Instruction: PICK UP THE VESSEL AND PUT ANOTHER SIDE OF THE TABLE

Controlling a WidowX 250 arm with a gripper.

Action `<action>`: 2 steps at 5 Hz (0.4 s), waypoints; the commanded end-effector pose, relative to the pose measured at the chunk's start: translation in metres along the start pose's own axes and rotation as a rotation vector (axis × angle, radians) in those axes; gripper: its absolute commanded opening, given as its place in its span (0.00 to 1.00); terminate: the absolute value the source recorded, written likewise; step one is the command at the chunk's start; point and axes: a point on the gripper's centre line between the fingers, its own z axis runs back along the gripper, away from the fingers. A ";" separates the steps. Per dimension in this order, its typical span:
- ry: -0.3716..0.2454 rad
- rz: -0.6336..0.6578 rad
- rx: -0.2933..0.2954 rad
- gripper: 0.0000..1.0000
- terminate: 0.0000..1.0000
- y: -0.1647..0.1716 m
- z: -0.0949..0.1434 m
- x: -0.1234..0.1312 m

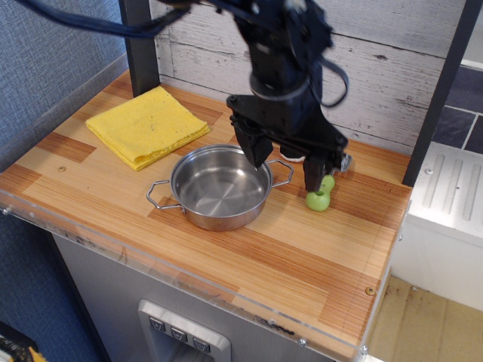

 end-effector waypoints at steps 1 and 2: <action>-0.068 -0.001 -0.008 1.00 0.00 0.004 0.021 0.009; -0.068 -0.001 -0.008 1.00 1.00 0.004 0.021 0.009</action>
